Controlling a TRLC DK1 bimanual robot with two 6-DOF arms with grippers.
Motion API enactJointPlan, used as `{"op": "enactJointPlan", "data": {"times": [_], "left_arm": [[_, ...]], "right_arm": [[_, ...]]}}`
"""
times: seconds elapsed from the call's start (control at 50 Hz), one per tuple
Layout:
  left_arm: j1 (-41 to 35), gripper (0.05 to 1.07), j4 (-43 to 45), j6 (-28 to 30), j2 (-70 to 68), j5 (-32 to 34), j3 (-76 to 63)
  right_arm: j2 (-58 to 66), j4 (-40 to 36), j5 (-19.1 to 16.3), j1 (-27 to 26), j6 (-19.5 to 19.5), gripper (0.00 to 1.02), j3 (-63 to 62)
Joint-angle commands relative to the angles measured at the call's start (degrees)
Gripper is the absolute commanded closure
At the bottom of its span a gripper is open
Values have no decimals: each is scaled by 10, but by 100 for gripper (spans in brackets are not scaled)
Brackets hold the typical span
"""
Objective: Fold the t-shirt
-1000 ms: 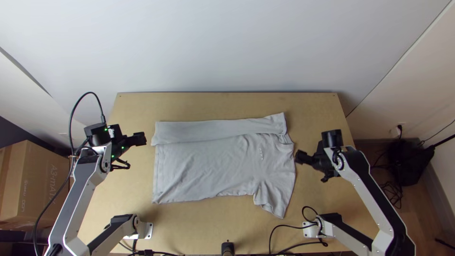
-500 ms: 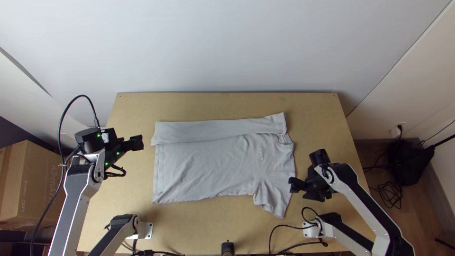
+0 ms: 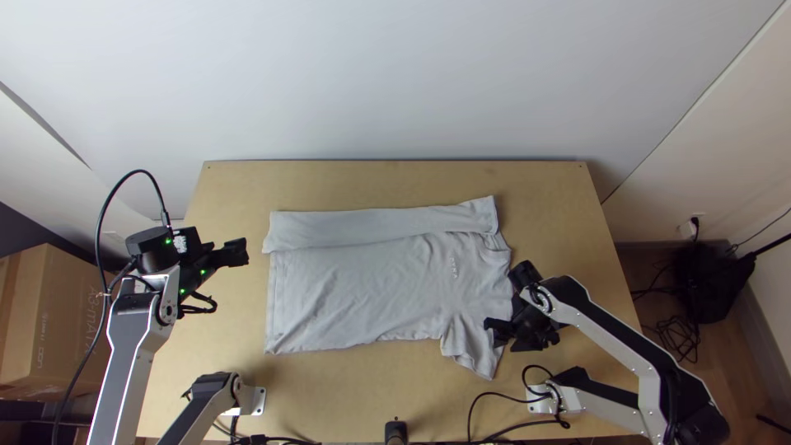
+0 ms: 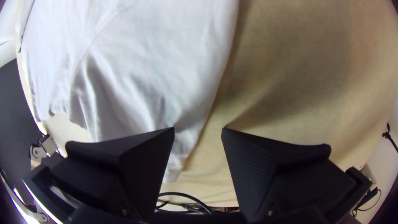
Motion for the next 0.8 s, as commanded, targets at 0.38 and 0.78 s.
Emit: {"op": "enactJointPlan", "data": {"times": [0.38,0.78], "left_arm": [[-75,12,-246,187,13,23,-6],[-306,12,-346,239,82,-164,-99]], "right_arm": [[49,39,3,62,-10,100,18],[-1,-10,3,46,-8,100,93]]}}
